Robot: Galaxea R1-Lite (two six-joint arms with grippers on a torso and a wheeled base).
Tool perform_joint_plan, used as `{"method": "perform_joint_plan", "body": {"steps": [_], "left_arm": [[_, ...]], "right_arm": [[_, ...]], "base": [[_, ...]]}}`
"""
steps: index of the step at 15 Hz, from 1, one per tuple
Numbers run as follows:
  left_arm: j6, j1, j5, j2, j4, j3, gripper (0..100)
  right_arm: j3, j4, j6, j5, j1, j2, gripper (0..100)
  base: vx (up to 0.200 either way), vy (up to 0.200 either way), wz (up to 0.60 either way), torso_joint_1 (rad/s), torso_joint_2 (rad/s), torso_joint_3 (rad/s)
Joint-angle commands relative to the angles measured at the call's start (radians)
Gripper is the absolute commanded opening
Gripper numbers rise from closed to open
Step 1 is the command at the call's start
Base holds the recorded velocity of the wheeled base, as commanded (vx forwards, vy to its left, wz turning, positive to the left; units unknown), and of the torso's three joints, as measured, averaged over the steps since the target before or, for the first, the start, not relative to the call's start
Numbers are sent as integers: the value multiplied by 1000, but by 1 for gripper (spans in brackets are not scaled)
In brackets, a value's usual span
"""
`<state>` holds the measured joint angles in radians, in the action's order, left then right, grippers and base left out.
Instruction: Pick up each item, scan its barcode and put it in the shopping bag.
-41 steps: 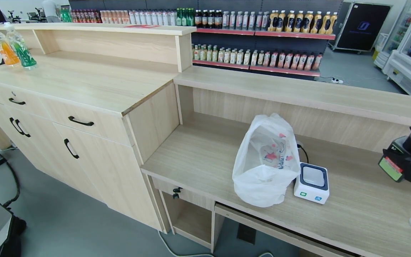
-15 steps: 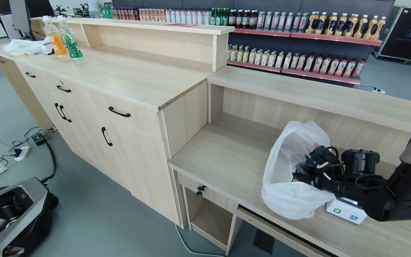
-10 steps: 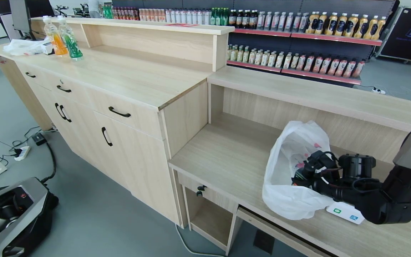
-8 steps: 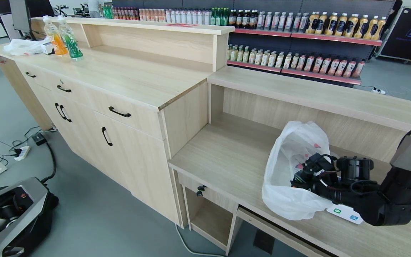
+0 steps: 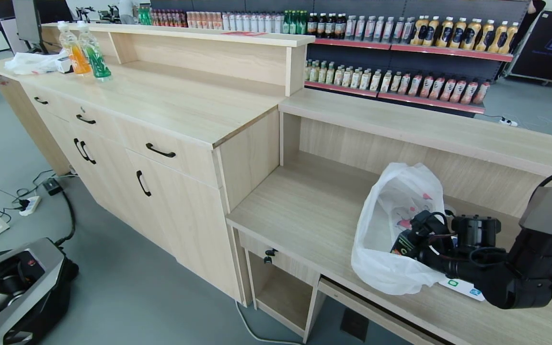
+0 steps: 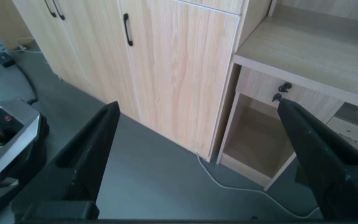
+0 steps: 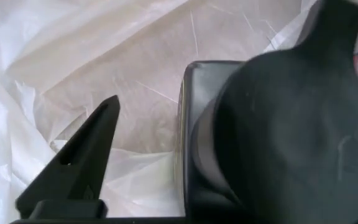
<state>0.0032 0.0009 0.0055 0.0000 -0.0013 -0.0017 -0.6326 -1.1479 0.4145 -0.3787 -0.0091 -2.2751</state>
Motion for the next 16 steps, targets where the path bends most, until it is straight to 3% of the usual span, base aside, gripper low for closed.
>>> {"method": "perform_joint_plan", "body": {"steps": [1,6,9,13,16], "left_arm": [[0,1,1,0,0,0,100],[0,1,1,0,0,2,100],[0,1,1,0,0,2,100],[0,1,1,0,0,0,100],[0,1,1,0,0,0,100]], "right_arm": [[-10,-7,-3,-19,0,49,100],[-4,5,-6,-45,-63,290,100],[96,20,1,-34,-140,459,100],[178,346,33,-12,-302,804,100],[195,536,79,49,-445,947,100]], "base": [[0,0,0,0,0,0],[0,0,0,0,0,0],[0,0,0,0,0,0],[0,0,0,0,0,0],[0,0,-600,1,-2,1]]}}
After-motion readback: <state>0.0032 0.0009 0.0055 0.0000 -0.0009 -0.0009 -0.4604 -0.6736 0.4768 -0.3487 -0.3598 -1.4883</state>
